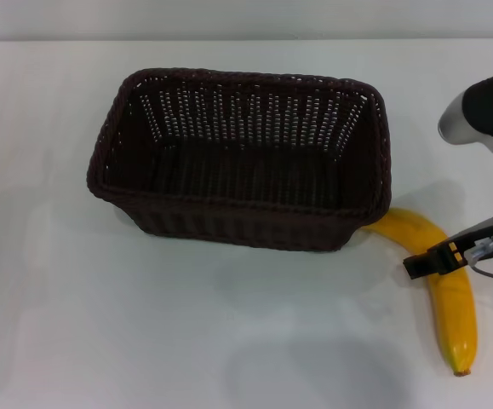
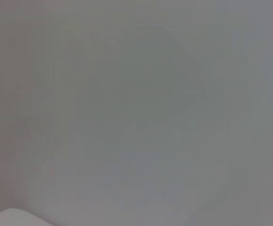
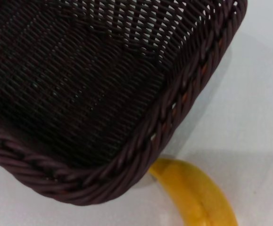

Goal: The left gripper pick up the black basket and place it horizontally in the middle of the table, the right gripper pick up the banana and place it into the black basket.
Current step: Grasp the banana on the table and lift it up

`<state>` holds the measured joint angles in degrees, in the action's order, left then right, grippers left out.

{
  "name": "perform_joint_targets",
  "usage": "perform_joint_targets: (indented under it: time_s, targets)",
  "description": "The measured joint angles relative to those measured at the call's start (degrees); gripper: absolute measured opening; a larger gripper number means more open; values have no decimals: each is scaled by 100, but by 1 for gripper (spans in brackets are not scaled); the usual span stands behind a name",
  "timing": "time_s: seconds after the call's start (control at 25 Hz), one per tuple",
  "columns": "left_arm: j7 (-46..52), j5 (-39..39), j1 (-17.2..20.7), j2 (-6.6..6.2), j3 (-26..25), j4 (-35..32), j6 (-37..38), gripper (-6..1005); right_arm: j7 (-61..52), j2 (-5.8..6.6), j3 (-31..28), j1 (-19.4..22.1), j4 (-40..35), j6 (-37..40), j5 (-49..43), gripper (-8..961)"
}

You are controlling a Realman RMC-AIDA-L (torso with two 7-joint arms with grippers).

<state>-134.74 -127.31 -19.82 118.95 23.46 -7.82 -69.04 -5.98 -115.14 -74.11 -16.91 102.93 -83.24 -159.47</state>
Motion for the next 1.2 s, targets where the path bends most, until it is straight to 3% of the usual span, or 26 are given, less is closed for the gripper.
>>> perform_joint_targets:
  time_s: [0.4, 0.76, 1.08, 1.2]
  targets:
    - [0, -16, -44, -4, -12, 0, 0, 821, 38, 1, 11, -60, -578, 247, -7, 867]
    - [0, -30, -96, 2, -35, 0, -1, 820, 153, 3, 111, -227, -643, 144, -20, 853]
    - [0, -31, -111, -4, -35, -13, -3, 821, 211, 0, 157, -310, -678, 55, -153, 561]
    - [0, -31, -107, -4, -35, -17, -4, 820, 227, 3, 87, -317, -670, 14, -215, 537]
